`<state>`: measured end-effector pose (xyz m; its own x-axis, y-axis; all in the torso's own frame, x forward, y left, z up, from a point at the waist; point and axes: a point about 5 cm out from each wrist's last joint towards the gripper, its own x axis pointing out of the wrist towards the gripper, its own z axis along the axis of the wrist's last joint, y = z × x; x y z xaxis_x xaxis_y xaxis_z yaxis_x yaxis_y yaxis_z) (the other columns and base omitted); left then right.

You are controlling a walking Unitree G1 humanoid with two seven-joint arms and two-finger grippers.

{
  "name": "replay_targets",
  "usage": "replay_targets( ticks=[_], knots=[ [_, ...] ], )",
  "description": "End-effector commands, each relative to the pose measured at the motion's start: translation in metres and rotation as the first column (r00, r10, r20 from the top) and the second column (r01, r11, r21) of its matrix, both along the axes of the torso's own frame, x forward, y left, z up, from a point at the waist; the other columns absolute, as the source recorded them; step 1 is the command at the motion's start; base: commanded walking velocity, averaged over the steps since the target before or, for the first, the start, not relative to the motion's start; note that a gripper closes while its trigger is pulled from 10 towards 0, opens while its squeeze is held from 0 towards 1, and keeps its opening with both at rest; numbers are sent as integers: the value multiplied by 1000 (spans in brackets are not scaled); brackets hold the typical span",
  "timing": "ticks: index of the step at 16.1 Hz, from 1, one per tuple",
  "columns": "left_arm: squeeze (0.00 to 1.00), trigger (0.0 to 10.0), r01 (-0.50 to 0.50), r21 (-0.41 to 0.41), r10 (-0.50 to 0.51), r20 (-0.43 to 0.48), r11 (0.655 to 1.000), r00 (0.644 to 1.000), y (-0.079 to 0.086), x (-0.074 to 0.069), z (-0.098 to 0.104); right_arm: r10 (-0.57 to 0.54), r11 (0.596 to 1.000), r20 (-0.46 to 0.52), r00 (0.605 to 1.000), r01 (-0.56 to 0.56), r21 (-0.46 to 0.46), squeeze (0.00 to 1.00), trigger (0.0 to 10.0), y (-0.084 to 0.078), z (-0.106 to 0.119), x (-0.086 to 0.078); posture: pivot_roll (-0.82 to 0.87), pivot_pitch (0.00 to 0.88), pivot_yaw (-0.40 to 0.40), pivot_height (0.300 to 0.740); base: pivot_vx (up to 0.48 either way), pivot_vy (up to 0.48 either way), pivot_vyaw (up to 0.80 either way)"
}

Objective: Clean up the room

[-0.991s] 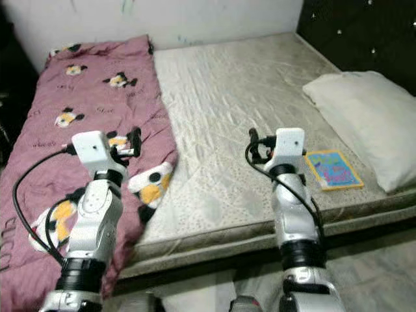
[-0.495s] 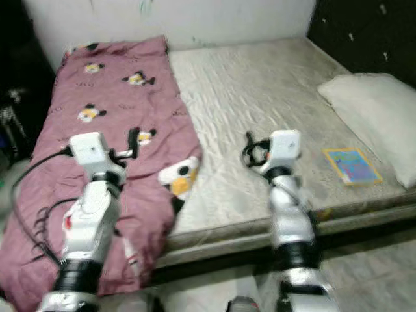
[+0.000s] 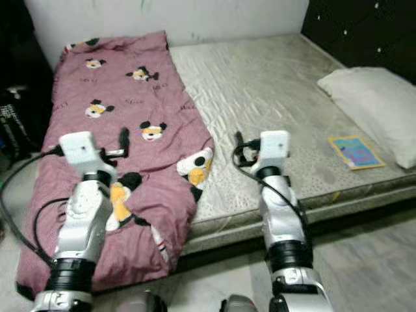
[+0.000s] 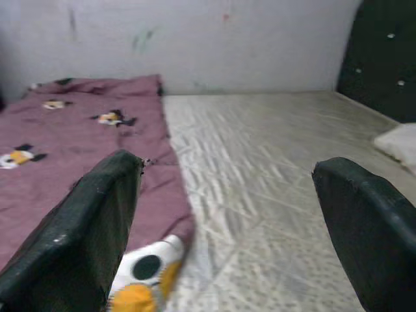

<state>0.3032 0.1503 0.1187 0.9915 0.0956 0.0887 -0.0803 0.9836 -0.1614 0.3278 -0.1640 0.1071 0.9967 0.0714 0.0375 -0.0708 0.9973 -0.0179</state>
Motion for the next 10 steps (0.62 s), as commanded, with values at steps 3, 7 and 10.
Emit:
replay_targets(
  ticks=[3, 7, 10],
  knots=[
    [0, 10000, 34, 2, -34, 33, 999, 999, -6, 0, 5, -4, 1000, 17, 1000, 4, -20, 0, 10000, -4, 6, 2, -65, 0, 39, 740, 101, 0, 0],
    [0, 10000, 37, 7, -37, 29, 999, 999, -6, 0, 5, -8, 1000, 12, 1000, 8, -12, 0, 10000, -4, 5, 2, -63, 0, 41, 740, 323, 0, 0],
    [0, 10000, 33, 16, -34, 25, 999, 999, -6, -1, 4, -10, 1000, 9, 1000, 10, -13, 0, 10000, -5, 4, 1, -63, 0, 41, 740, 282, 0, 0]
  ],
)
